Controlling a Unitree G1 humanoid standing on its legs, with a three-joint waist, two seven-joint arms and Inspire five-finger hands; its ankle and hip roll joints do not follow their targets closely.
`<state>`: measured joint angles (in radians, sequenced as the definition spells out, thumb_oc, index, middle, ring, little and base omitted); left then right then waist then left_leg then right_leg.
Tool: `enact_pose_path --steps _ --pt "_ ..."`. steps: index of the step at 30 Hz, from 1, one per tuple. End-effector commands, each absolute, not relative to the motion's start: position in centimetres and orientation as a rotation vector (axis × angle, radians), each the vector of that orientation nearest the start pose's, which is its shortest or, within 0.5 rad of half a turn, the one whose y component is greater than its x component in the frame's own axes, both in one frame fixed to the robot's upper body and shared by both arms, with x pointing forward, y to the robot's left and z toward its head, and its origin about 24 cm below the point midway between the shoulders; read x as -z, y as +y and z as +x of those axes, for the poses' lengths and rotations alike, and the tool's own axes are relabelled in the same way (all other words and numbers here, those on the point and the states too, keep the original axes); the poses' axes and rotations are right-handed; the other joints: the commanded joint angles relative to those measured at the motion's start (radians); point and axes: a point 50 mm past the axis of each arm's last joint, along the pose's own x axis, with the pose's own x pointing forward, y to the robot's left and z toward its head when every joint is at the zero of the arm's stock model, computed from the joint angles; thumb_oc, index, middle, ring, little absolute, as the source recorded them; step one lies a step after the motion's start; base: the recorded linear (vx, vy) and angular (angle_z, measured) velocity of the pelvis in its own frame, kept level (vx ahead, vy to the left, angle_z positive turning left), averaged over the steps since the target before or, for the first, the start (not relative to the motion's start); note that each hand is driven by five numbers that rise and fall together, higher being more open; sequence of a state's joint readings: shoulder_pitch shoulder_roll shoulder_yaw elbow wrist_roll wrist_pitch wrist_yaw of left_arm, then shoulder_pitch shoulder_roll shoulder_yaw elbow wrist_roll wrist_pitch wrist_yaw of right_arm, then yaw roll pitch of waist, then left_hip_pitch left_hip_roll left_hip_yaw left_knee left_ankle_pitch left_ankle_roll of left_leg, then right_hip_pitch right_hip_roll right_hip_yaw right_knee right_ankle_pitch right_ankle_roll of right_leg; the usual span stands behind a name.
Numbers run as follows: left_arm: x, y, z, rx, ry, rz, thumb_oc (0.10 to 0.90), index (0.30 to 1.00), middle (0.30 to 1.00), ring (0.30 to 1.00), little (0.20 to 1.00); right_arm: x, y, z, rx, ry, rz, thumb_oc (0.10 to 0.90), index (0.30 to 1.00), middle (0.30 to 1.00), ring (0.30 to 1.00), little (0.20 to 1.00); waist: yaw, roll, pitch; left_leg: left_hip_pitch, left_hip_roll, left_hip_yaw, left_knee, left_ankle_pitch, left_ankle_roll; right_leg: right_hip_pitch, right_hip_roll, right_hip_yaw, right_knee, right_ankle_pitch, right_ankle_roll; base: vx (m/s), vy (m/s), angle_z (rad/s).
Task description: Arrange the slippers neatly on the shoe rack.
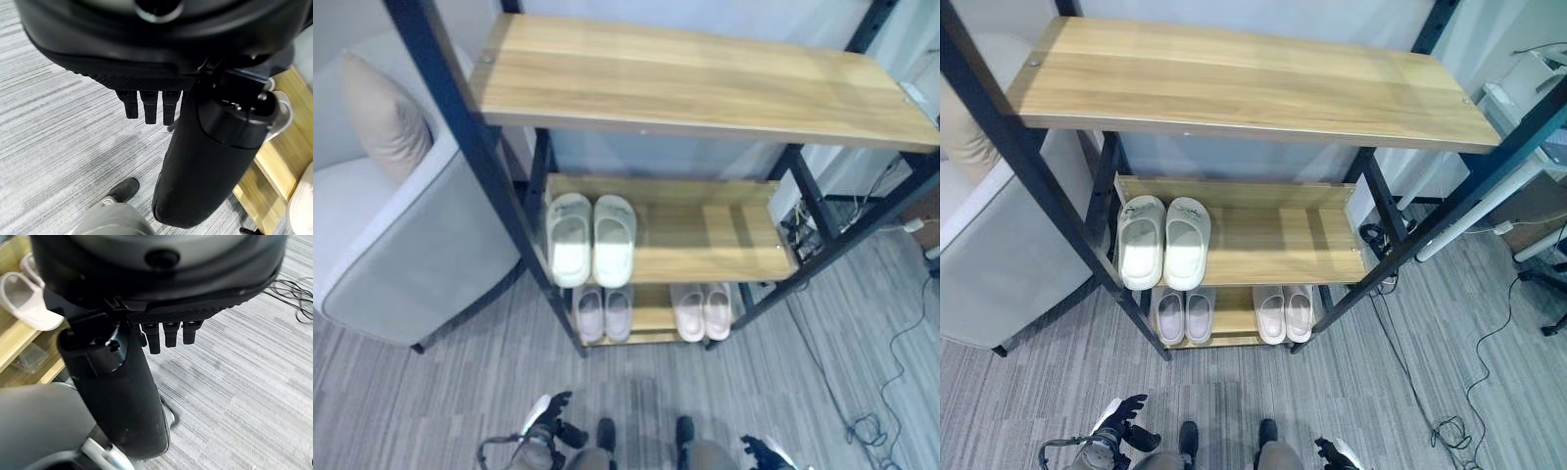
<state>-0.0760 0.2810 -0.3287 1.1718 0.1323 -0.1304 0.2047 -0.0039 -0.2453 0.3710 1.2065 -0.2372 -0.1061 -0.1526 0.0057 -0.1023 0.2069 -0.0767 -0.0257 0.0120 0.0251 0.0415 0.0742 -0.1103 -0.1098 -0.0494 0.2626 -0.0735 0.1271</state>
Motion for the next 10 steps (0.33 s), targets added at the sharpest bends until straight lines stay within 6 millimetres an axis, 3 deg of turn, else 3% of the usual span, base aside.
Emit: enact_pose_path --steps 1,6,10 --pt "13.87 22.40 14.93 0.091 0.874 0.662 0.800 0.900 0.900 0.900 0.900 15.43 -23.38 10.03 -0.222 1.042 -0.787 0.800 0.900 0.900 0.900 0.900 0.025 0.008 -0.083 0.014 0.008 -0.046 0.000 -0.097 -0.074 0.072 0.044 -0.017 -0.124 0.016 0.005 -0.10 -0.075 -0.25" --pt "14.14 22.01 14.75 0.098 0.893 0.649 0.800 0.900 0.900 0.900 0.900 15.29 -23.19 10.63 -0.226 1.017 -0.798 0.800 0.900 0.900 0.900 0.900 0.029 0.006 -0.122 0.030 0.043 -0.017 -0.086 -0.039 -0.102 0.138 0.047 -0.012 -0.302 0.037 0.006 -0.06 -0.072 -0.24" --pt "14.22 21.55 14.89 0.126 0.893 0.666 0.800 0.900 0.900 0.900 0.900 15.41 -23.56 10.07 -0.211 1.043 -0.801 0.800 0.900 0.900 0.900 0.900 0.015 0.011 -0.122 0.035 0.053 -0.016 -0.097 -0.023 -0.115 0.156 0.053 -0.026 -0.332 0.046 0.001 -0.04 -0.039 -0.08"
